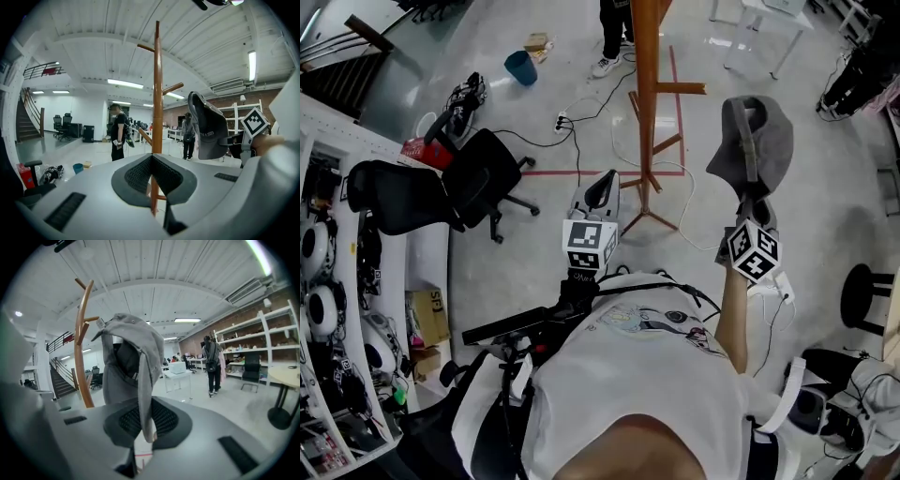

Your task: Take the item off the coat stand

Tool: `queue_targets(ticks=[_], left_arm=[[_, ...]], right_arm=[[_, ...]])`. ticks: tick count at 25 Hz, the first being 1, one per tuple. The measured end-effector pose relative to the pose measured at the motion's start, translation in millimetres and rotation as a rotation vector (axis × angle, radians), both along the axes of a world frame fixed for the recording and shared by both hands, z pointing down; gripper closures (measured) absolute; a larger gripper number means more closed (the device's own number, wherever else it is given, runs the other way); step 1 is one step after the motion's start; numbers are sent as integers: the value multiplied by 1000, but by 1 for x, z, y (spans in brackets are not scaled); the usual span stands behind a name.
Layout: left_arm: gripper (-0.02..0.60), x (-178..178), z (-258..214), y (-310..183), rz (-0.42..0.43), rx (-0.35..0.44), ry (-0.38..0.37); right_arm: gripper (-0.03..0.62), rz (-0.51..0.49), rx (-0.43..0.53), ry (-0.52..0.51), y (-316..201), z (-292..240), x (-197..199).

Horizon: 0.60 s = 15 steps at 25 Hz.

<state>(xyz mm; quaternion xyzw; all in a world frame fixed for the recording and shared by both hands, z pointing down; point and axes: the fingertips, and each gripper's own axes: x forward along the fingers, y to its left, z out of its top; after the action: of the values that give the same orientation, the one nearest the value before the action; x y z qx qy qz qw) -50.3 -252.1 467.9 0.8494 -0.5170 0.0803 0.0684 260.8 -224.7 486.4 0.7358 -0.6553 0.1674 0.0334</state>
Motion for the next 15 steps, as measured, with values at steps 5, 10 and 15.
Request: queue_targets(ticks=[5,10,15], left_arm=[[578,10,-11,1,19,51,5],[578,16,-14,0,28,62,11],[578,20,-17,-5,22,64,15]], right_arm=[[571,9,26,-22,14,-1,-4],[570,-8,50,-10,14,-9,-10],[571,-15,77,7,13,-18,-7]])
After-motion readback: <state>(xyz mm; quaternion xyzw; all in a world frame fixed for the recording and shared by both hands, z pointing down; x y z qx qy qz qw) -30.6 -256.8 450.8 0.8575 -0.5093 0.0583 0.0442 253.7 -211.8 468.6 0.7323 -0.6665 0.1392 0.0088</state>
